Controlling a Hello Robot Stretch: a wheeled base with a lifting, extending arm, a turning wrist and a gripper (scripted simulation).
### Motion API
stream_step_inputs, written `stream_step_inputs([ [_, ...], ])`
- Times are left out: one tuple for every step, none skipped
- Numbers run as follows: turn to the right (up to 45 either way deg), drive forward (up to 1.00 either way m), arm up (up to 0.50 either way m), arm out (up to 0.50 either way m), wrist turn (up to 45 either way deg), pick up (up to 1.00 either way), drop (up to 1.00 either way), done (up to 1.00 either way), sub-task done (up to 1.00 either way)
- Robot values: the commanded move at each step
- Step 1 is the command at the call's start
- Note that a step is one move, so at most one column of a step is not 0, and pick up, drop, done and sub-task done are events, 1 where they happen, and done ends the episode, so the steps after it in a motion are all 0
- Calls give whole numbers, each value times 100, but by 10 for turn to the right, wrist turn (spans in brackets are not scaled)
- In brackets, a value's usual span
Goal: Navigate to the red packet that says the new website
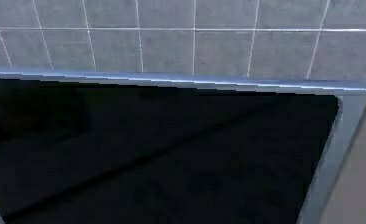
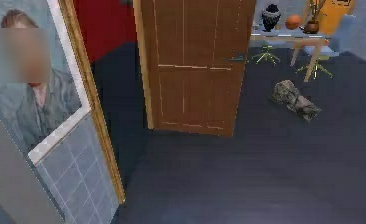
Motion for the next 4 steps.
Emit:
stream_step_inputs([
  [450, 0, 0, 0, 0, 0, 0, 0, 0],
  [420, 0, 0, 0, 0, 0, 0, 0, 0],
  [0, 55, 0, 0, 0, 0, 0, 0, 0],
  [0, 80, 0, 0, 0, 0, 0, 0, 0],
])
